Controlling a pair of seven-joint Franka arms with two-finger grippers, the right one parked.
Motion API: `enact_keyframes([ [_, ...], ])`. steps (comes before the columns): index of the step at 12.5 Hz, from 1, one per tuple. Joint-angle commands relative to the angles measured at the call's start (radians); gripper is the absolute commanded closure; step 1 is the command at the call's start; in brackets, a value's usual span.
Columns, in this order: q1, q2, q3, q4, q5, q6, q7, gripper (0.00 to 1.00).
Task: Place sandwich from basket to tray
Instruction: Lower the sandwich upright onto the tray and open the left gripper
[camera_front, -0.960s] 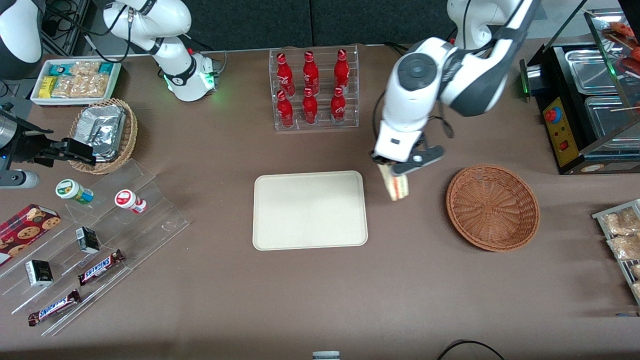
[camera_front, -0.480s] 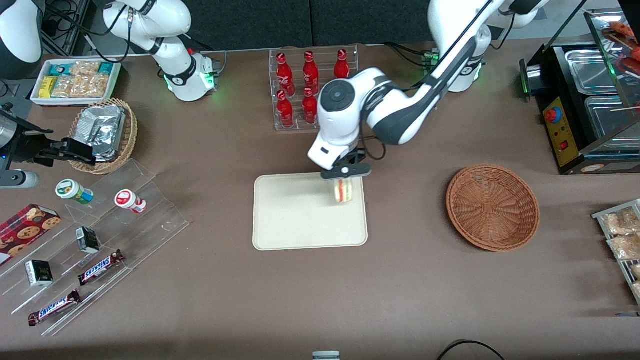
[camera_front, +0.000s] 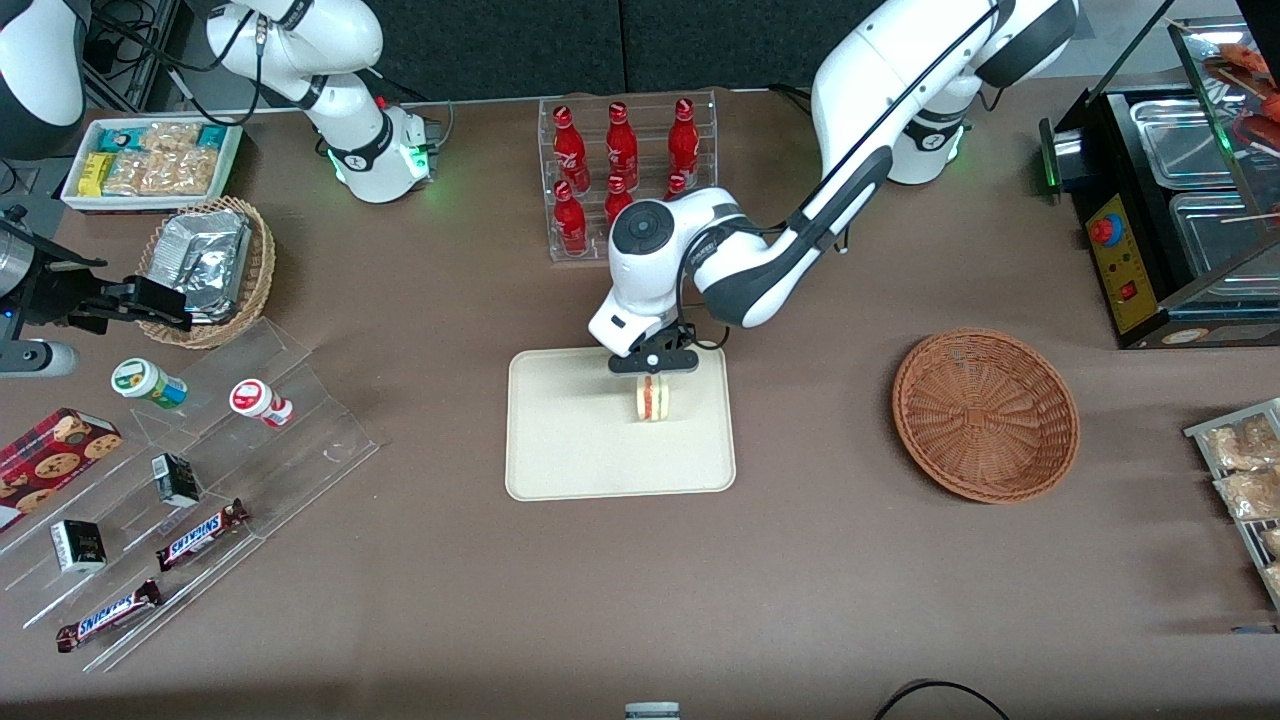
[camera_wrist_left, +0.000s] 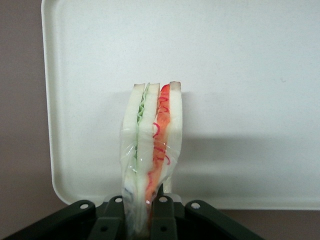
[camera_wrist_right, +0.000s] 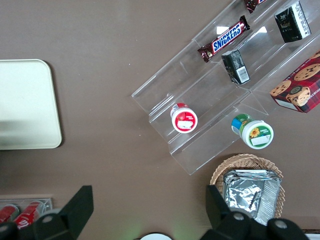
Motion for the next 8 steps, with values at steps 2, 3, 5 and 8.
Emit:
enact_keyframes([
  [2,-0.014,0.036,0.015,0.037,0.035,0.037,-0.026,0.96],
  [3,-0.012,0.045,0.017,0.037,0.035,0.052,-0.025,0.96],
  [5,-0.009,0.068,0.017,0.066,0.035,0.057,-0.023,0.95],
  [8,-0.009,0.097,0.017,0.101,0.036,0.056,-0.022,0.94],
])
